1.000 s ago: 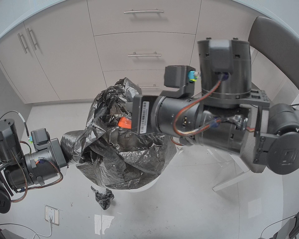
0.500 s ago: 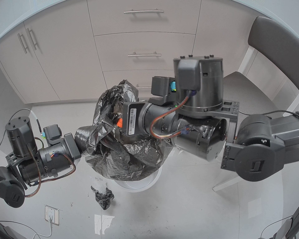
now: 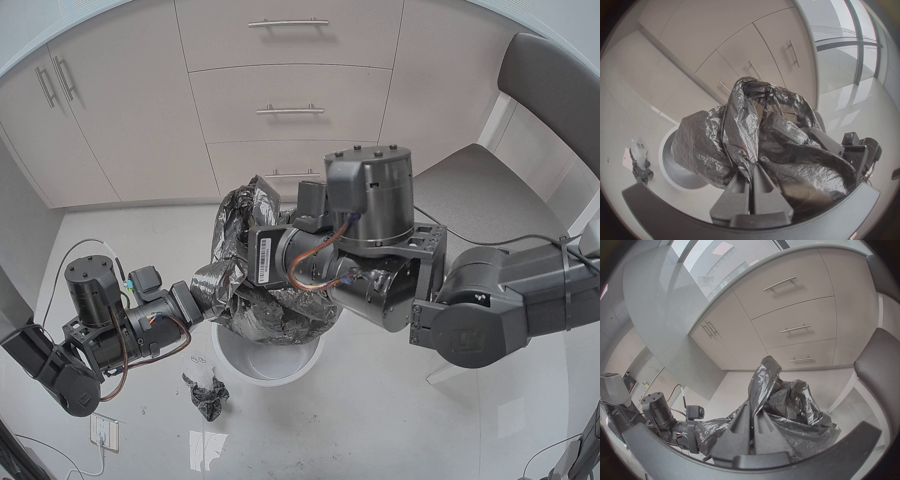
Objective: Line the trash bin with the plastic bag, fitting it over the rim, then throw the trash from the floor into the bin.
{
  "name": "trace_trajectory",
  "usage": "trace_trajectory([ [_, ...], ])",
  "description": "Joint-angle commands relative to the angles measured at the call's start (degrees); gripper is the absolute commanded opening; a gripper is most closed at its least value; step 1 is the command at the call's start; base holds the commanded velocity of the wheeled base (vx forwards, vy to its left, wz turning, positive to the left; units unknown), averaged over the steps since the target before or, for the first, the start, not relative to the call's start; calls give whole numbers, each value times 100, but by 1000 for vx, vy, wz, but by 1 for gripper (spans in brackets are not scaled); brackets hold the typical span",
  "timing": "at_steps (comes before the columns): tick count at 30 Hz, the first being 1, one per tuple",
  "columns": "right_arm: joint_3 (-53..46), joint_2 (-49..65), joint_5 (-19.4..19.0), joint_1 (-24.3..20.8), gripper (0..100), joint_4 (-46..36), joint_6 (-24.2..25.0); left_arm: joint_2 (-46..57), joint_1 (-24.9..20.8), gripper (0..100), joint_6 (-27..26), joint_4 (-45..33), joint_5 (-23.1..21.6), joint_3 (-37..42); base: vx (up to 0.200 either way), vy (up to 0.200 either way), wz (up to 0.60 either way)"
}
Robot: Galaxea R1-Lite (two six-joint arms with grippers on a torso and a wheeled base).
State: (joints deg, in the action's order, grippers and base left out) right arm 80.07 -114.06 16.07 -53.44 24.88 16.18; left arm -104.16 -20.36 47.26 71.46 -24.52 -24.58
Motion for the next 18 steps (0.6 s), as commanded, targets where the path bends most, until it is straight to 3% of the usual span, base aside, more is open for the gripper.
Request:
trace_trajectory([
  [1,-26,-64,2,1,0,8,17,-228,-30,0,20,8,8,102,0,0,0],
  [12,-211,-345,19,27,0,175,79,-439,-21,0,-7,17,8,357,0,0,0],
  [18,-141,-477,10,88,0,280,43,-905,-3,0,-24,149,-1,85,0,0,0],
])
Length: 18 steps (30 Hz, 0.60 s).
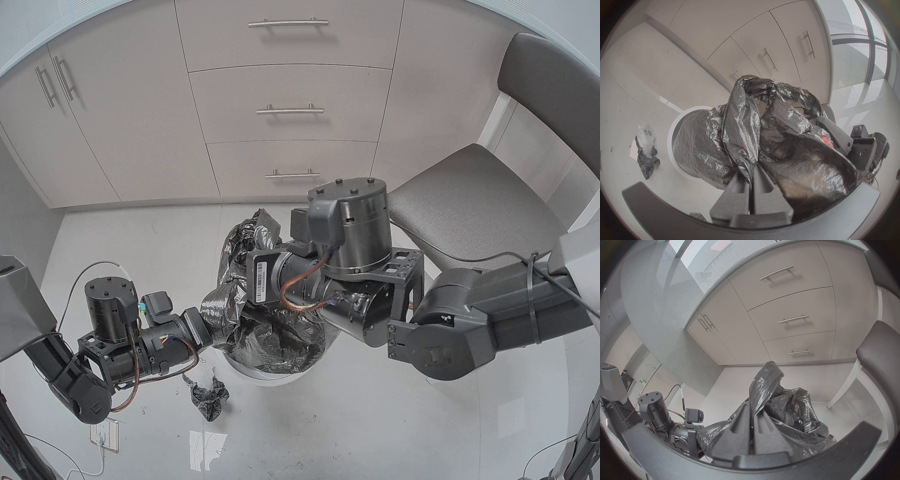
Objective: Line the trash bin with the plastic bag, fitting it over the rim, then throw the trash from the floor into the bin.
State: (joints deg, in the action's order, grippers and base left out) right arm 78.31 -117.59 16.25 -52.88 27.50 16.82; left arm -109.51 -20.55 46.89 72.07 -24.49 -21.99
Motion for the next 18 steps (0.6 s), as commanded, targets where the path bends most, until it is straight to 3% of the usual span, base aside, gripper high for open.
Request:
trace_trajectory([
  [1,35,-133,-8,41,0,18,-21,-449,25,0,14,167,6,-191,0,0,0],
  [11,228,-475,-8,103,0,45,-39,-967,60,0,-4,870,23,-7,0,0,0],
  [18,263,-765,-8,112,0,256,-65,-1152,78,0,-22,1046,410,99,0,0,0],
])
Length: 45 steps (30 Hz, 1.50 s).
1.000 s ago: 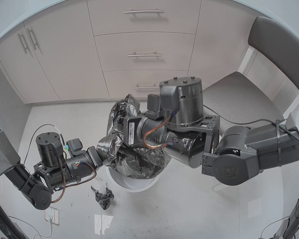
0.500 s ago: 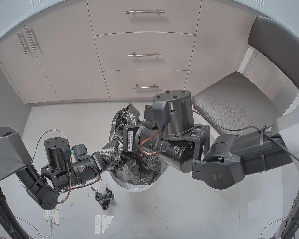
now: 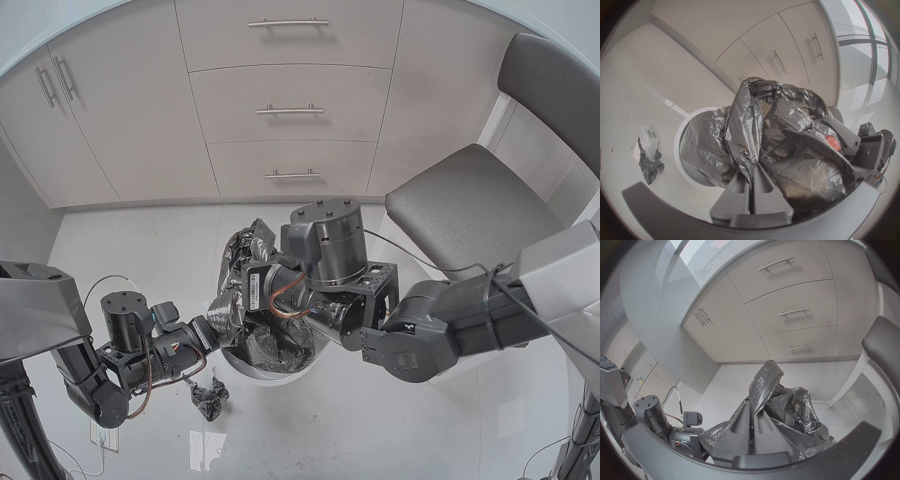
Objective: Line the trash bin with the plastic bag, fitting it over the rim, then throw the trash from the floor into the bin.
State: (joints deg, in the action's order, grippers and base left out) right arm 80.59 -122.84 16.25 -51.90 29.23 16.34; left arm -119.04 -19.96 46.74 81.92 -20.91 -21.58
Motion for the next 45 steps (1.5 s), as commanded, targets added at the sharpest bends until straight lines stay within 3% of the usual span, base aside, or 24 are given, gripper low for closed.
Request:
trace_trajectory([
  [1,36,-240,-8,13,0,83,-16,-198,18,0,-7,61,52,57,0,0,0],
  [17,413,-838,1,118,0,127,-16,-278,150,0,-24,571,87,567,0,0,0],
  [22,572,-1031,106,285,0,127,-69,-629,229,0,-60,571,87,435,0,0,0],
  [26,774,-1180,212,426,0,127,-175,-989,282,0,-473,571,96,242,0,0,0],
  [32,853,-1356,229,479,0,127,-271,-1411,299,0,-947,571,526,-119,0,0,0],
  [45,844,-1576,247,584,0,302,-491,-1789,326,0,-974,562,544,-461,0,0,0],
])
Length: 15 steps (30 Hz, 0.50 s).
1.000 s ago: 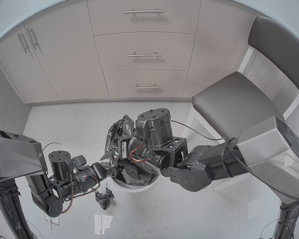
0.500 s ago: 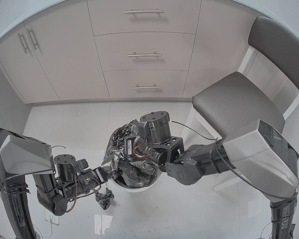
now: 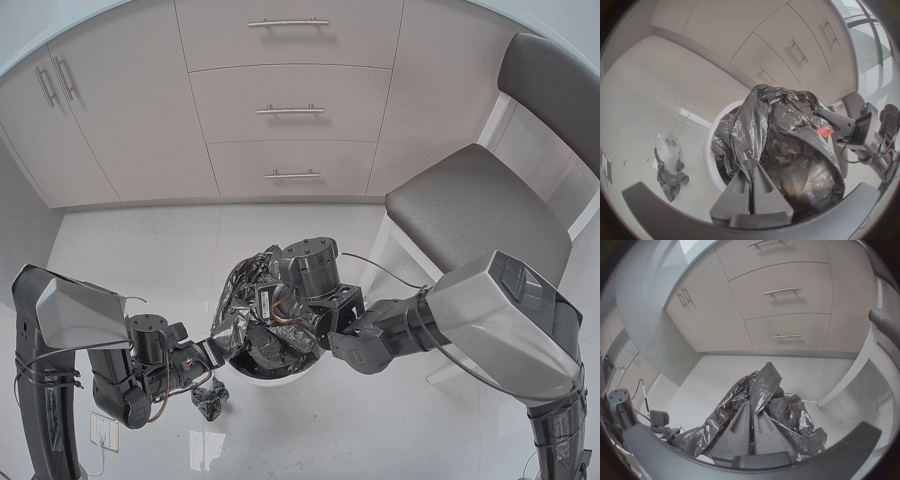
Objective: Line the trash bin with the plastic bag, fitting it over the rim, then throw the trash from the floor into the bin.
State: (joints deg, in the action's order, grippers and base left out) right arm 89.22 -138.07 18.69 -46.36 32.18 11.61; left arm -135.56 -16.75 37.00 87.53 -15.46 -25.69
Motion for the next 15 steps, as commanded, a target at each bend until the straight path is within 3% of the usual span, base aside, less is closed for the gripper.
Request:
trace_trajectory([
  [1,-89,-9,3,39,0,7,-53,-146,23,0,-8,1,-1,-77,0,0,0],
  [6,-441,281,-6,39,0,-2,-123,-111,207,0,-316,1,-1,2,0,0,0],
  [9,-1135,615,-14,206,0,7,-616,-102,418,0,-1142,19,52,239,0,0,0],
  [15,-1917,905,-278,470,0,271,-1363,-67,524,0,-1819,19,113,310,0,0,0],
])
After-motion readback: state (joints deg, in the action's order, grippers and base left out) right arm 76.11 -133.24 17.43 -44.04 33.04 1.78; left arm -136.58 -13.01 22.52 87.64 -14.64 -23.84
